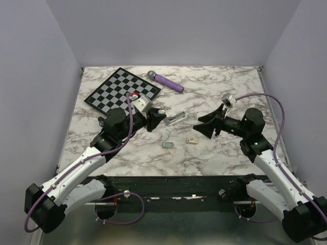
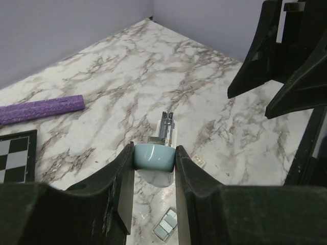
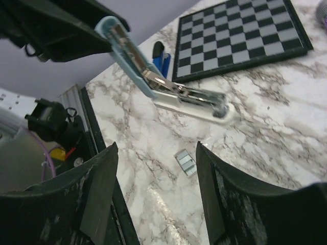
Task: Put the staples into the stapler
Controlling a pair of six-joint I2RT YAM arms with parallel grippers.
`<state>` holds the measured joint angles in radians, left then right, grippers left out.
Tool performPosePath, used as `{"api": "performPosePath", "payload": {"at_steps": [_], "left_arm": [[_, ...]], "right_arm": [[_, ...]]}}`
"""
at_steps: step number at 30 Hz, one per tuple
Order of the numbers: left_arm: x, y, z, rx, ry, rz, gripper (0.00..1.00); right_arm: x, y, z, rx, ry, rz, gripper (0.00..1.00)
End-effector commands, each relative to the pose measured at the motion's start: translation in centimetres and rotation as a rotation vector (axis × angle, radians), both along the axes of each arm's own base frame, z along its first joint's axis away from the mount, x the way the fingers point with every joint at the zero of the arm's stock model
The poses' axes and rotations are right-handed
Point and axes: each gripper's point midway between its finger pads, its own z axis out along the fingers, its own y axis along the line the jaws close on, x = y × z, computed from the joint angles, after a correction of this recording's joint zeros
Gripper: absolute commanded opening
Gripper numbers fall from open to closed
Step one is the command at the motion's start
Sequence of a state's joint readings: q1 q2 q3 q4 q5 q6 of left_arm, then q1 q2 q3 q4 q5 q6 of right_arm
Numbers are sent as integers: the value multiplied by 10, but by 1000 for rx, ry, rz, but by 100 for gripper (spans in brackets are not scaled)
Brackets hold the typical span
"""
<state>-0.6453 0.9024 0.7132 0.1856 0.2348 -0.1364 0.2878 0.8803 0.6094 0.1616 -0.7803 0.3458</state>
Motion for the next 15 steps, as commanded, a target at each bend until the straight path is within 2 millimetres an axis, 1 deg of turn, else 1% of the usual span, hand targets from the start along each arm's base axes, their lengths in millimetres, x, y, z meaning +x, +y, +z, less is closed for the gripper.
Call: {"api": "performPosePath", "payload": {"at_steps": [1, 2, 3, 4, 5, 6, 8, 10, 11, 13, 15], "left_arm": [[-29, -26, 21, 14, -59, -244, 0], [-32, -30, 24, 14, -63, -277, 0], [-35, -33, 22, 21, -58, -304, 0], [-43, -37, 24, 24, -63, -359, 0], [-45, -39, 22, 30, -59, -382, 0], [-47, -41, 25, 28, -65, -400, 0], [-57, -43, 25, 30, -72, -460, 0], [-63, -44, 27, 34, -82, -499, 0], [-70, -45, 27, 36, -86, -537, 0], [-75, -46, 26, 47, -88, -567, 0], [-80, -46, 28, 53, -94, -596, 0]], "right_arm": [[-30, 18, 19, -24, -272, 190, 70], [-38, 25, 18, -32, -293, 230, 70], [-41, 28, 17, -52, -342, 258, 70], [-45, 31, 17, -60, -361, 283, 70], [-53, 37, 17, -65, -374, 320, 70], [-56, 40, 16, -73, -392, 337, 69], [-60, 45, 15, -93, -424, 369, 65], [-58, 47, 15, -109, -442, 373, 59], [-59, 49, 10, -119, -429, 379, 57], [-59, 51, 13, -130, -449, 393, 53], [-62, 55, 12, -138, -448, 415, 51]]}}
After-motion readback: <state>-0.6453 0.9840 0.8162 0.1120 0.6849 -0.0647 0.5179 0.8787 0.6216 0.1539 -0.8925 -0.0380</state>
